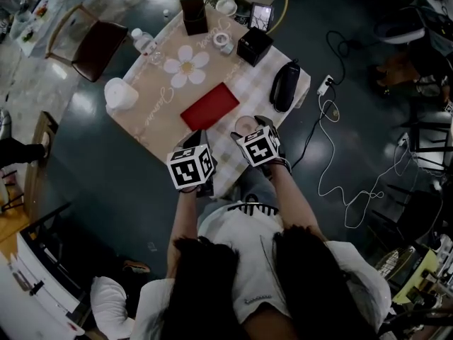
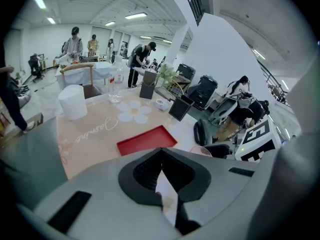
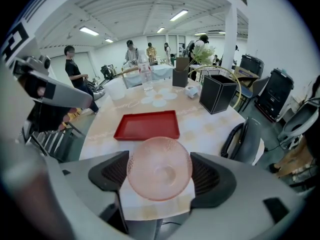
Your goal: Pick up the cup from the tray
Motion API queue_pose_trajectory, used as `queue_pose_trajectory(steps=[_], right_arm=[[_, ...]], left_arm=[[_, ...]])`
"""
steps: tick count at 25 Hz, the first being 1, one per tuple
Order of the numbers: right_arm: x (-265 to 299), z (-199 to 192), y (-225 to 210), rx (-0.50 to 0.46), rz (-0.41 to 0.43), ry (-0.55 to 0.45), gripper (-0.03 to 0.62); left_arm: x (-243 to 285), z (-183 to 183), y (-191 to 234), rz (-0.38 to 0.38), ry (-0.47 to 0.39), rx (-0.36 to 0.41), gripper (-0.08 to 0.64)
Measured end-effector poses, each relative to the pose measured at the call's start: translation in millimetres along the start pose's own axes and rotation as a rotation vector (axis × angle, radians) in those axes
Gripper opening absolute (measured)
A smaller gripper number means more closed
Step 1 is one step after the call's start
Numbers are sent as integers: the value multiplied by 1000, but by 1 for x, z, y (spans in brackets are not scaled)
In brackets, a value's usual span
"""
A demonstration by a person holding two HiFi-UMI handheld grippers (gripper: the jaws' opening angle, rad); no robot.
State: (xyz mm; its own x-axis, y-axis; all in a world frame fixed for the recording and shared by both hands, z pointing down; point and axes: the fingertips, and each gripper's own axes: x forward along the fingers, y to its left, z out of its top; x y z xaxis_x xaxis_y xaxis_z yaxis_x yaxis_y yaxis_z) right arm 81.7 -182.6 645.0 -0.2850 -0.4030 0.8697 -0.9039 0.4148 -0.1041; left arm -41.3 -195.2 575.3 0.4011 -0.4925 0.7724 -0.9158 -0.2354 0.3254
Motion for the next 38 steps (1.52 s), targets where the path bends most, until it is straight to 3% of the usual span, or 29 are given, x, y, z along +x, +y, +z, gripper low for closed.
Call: queue_pose_trajectory(steps=[6, 14, 19, 28, 33, 35, 38], right_arm=[[0, -6, 1, -10, -3, 12, 390], [-1, -10, -2, 60, 2, -6, 390], [-12, 1, -5, 130, 24, -87, 391], [-73, 39, -23, 181, -28, -280, 391], [-93, 54, -2, 218, 63, -347, 390], [-97, 58, 8, 196, 64, -370, 361], [-99, 61, 24, 159, 52, -380, 268]], left_arm=[[1, -6, 1, -9, 8, -14, 5], [-2, -17, 10, 5, 26, -21, 5], [-5, -16, 12, 11, 21, -20, 5], [-10, -11, 4, -10, -6, 10, 5], [-20, -6, -9, -46, -40, 19, 5], [-23, -5, -17, -64, -52, 31, 5], [-30, -5, -26, -74, -70, 47, 5]])
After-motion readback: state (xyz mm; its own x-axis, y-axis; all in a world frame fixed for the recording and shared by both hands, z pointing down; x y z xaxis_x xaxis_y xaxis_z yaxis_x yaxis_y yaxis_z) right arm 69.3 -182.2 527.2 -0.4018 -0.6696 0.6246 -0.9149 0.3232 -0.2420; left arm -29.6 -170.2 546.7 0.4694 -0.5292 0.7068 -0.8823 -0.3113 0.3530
